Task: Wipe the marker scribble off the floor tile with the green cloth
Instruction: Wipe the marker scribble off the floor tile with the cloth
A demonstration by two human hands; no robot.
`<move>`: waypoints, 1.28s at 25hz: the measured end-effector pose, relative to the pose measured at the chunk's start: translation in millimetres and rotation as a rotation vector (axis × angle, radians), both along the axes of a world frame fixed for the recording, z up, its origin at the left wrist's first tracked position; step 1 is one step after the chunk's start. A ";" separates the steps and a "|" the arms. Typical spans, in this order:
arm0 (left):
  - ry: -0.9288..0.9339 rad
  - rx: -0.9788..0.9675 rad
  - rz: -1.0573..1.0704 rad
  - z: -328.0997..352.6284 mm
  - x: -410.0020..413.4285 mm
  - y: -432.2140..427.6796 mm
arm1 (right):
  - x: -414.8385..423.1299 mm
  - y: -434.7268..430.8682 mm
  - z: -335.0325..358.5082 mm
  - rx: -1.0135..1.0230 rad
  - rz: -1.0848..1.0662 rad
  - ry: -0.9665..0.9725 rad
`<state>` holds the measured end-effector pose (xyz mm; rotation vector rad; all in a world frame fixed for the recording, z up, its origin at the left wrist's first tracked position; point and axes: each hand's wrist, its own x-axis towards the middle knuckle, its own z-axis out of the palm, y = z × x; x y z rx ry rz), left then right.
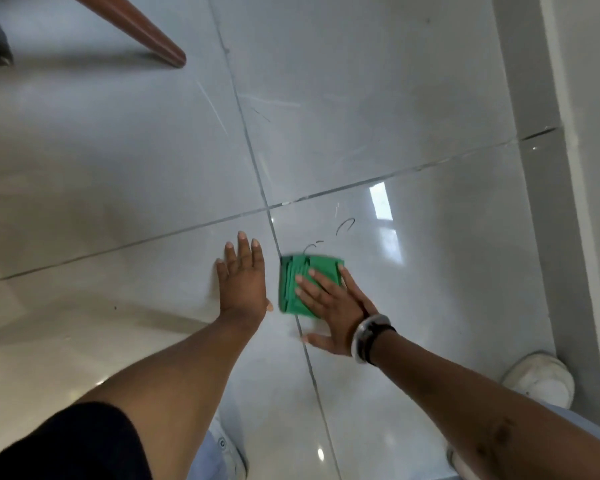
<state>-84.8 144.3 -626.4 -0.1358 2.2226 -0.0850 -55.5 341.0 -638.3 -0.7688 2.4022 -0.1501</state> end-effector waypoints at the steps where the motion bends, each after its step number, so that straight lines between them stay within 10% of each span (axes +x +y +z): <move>1: -0.001 -0.010 -0.007 -0.8 -0.4 0.1 | -8.3 13.6 0.0 -0.028 0.036 0.060; 5: -0.019 -0.020 -0.034 -6.0 -0.9 -4.4 | -68.2 20.2 -12.5 0.235 -0.762 0.065; 9: 0.020 -0.025 -0.063 -1.0 0.8 -3.8 | -24.0 14.8 0.5 0.003 0.226 -0.007; 14: 0.021 -0.018 -0.061 -11.5 3.9 -8.1 | -68.4 -1.4 -12.7 0.175 -0.702 0.115; 20: 0.040 -0.012 -0.059 -11.3 4.9 -8.8 | 31.1 22.3 -0.3 -0.016 0.098 0.055; 27: 0.034 0.009 -0.053 -13.7 5.1 -11.3 | -63.7 20.7 -13.7 0.230 -1.122 0.128; 32: 0.060 0.004 -0.062 -13.0 4.8 -10.9 | 52.2 -28.7 -16.4 -0.011 -0.283 0.080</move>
